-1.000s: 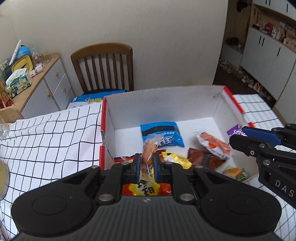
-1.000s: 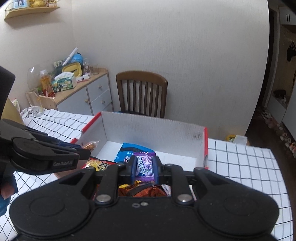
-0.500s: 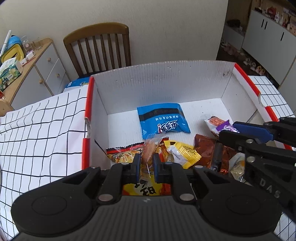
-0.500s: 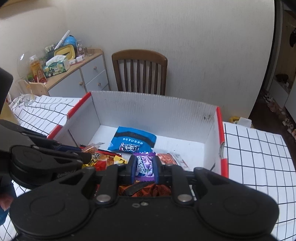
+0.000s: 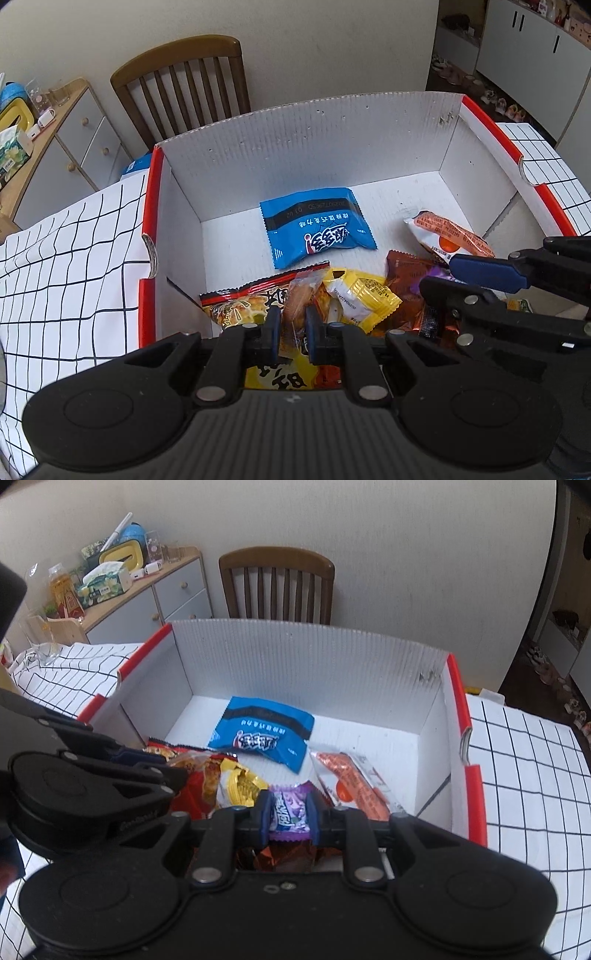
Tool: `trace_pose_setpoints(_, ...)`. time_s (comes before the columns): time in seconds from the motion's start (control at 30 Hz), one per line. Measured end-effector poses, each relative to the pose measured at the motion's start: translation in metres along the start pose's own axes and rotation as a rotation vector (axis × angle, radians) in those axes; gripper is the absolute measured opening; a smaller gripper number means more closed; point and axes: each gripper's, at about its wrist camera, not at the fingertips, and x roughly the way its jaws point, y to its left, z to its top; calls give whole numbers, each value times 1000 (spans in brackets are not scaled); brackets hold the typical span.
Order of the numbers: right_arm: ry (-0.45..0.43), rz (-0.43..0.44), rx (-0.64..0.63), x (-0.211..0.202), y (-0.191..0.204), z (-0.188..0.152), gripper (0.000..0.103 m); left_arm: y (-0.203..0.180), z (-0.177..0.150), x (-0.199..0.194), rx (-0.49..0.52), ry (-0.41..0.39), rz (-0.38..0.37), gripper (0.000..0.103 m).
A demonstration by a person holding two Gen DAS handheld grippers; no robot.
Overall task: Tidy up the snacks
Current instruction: 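Release the orange stick and purple candy into the box by opening both tools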
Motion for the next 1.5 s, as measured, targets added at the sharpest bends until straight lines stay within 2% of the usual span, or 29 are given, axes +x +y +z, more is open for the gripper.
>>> trace_pose_setpoints(0.33,-31,16,42,-18,-7,-2,27,3,-2,-5,-18,-10,3,14)
trace_pose_setpoints(0.53,-69,39,54,-39,-12,-1,31,7,-6,-17,-41,-32,-23,19)
trace_pose_setpoints(0.63,-78,53,61,-49,-13,-2,34,8,-8,-26,-57,-52,-36,29)
trace_pose_setpoints(0.67,-82,58,59,-53,-13,-3,36,9,-9,-30,-65,-58,-42,37)
trace_pose_setpoints(0.7,-88,61,58,-57,-13,-4,37,10,-11,-33,-71,-65,-48,53)
trace_pose_setpoints(0.77,-104,59,52,-65,-13,-6,39,11,-13,-43,-79,-97,-44,66)
trace_pose_setpoints(0.9,-134,69,51,-84,-15,-11,45,11,-18,-60,-77,-126,-47,66)
trace_pose_setpoints(1.07,-158,81,51,-106,-16,-19,64,10,-29,-86,-80,-173,-41,66)
trace_pose_setpoints(1.17,-171,96,49,-118,-14,-25,65,8,-38,-101,-85,-204,-46,66)
trace_pose_setpoints(1.3,-196,122,47,-138,-12,-33,75,2,-52,-120,-86,-236,-41,66)
trace_pose_setpoints(1.5,-241,134,49,-164,-9,-48,81,-5,-75,-147,-96,-276,-46,66)
